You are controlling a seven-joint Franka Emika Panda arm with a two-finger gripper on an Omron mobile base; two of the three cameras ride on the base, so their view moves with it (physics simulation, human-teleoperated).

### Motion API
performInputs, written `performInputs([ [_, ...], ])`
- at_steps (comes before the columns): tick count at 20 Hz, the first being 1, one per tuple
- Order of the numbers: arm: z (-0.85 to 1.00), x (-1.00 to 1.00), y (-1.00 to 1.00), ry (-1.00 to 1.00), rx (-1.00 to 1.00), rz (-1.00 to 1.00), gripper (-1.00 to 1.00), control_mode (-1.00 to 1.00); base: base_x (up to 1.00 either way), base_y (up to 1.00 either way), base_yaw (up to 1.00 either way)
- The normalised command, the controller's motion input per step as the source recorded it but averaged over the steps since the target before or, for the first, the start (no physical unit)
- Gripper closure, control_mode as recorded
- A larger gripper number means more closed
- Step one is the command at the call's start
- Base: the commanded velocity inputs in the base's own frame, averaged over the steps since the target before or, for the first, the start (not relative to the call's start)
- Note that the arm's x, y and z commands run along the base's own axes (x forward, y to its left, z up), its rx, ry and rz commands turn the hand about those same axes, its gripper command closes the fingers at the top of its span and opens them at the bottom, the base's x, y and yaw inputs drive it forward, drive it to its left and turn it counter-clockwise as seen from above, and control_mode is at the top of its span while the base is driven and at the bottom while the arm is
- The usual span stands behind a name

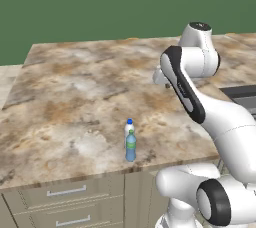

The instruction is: Take the bottled waters from the counter and place them in the freezer to freeze. Close the freezer door after placing the bottles.

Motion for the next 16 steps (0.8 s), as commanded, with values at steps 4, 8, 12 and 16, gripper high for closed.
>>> performInputs([
  [4, 0.00, 0.11, 0.00, 0.02, 0.00, 0.00, -1.00, -1.00, 0.00, 0.00, 0.00],
  [8, -0.21, 0.06, 0.00, 0.00, 0.00, 0.08, -1.00, -1.00, 0.00, 0.00, 0.00],
  [12, -0.43, 0.00, 0.00, 0.00, 0.00, 0.43, -1.00, -1.00, 0.00, 0.00, 0.00],
  [16, -0.32, 0.00, 0.00, -0.05, 0.00, 0.51, -1.00, -1.00, 0.00, 0.00, 0.00],
])
